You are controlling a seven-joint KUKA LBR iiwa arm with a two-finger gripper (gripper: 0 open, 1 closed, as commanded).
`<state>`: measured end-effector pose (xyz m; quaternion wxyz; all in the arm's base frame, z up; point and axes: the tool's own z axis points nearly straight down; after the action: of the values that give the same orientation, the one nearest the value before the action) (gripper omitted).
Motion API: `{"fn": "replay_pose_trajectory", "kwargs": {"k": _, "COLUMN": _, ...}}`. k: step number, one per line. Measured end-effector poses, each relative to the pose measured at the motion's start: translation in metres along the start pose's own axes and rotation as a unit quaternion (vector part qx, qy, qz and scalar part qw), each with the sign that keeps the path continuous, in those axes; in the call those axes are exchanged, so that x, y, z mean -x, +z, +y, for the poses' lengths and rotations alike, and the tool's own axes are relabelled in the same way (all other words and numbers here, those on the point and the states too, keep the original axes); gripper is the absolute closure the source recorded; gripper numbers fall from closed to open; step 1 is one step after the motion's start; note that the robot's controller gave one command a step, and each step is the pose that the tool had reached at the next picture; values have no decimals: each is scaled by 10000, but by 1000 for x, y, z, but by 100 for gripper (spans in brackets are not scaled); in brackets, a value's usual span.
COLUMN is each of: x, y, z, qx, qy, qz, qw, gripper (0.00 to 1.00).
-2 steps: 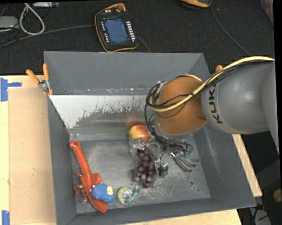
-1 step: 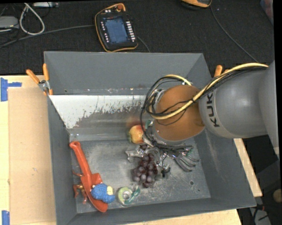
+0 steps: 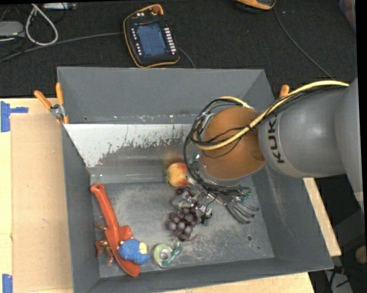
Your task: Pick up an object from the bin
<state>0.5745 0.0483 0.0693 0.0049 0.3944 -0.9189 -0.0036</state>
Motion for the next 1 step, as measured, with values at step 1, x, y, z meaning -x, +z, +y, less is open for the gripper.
{"fn": "replay_pose_trajectory", "kwargs": {"k": 1, "x": 0, "y": 0, "z": 0, "qx": 0, "qy": 5, "qz": -2, "qw": 10000, "gripper": 100}}
